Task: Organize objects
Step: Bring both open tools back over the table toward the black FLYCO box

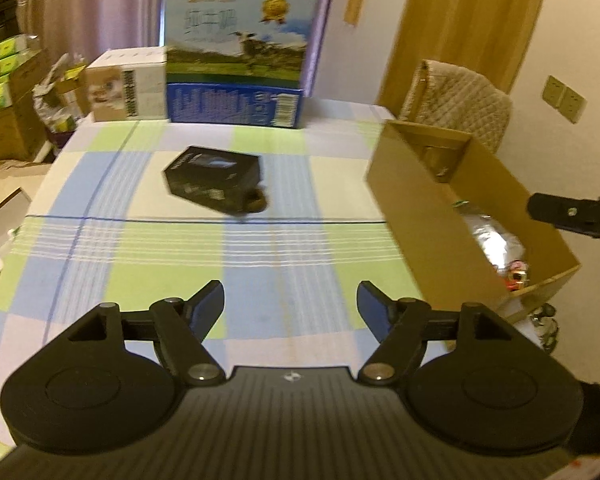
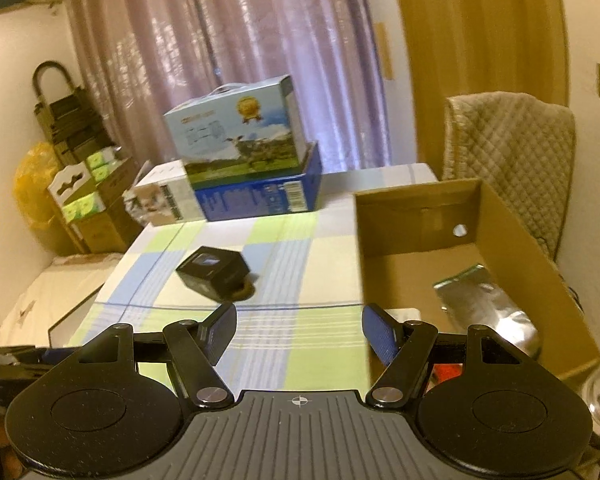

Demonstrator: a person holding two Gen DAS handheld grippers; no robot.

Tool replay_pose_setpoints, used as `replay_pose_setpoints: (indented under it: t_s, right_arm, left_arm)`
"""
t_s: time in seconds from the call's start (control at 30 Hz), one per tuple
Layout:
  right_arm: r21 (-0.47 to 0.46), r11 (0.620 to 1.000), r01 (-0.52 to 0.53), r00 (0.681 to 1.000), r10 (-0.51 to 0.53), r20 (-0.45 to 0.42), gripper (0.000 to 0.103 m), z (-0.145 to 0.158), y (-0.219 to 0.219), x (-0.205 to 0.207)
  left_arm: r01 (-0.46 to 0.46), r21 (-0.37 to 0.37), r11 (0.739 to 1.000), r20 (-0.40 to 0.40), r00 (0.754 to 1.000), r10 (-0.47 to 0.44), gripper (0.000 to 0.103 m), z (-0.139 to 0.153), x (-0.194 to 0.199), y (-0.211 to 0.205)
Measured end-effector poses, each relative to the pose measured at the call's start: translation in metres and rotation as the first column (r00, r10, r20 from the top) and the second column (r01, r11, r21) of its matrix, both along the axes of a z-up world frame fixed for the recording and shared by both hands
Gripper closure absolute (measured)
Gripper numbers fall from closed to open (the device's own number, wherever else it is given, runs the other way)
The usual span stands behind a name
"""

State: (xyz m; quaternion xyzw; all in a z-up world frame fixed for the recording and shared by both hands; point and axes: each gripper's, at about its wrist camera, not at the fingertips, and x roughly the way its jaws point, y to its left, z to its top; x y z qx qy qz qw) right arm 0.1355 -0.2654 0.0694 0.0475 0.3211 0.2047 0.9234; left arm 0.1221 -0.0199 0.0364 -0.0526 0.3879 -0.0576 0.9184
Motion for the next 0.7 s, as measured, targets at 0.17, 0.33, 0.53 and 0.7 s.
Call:
replay_pose_setpoints:
  t_s: [0.17, 0.33, 0.53, 0.7]
  right_arm:
    - [-0.022, 0.998, -0.056, 0.998, 0.056, -0.003, 0.036, -0.007, 0.026, 0.008]
    - [-0.033, 0.995, -0.094, 0.996, 0.093, -0.016, 0.036, -0.018, 0.048, 0.019]
    - [-0.039, 0.991, -0.127, 0.991, 0.125, -0.037, 0.036, -0.034, 0.073, 0.036]
    - [-0.048, 0.989, -0.142, 0.989, 0.139, -0.053, 0.036, -0.052, 0.091, 0.058]
  left_arm:
    - [-0.032, 0.028, 0.999, -0.009, 0.999, 0.033, 0.029, -0.007, 0.007, 0.026]
    - [-0.052, 0.057, 0.997, -0.014, 0.999, 0.052, 0.025, -0.012, 0.019, 0.046]
    - [-0.067, 0.076, 0.995, -0.026, 0.997, 0.069, 0.023, -0.021, 0.037, 0.065]
    - [-0.077, 0.088, 0.993, -0.036, 0.996, 0.080, 0.022, -0.031, 0.053, 0.077]
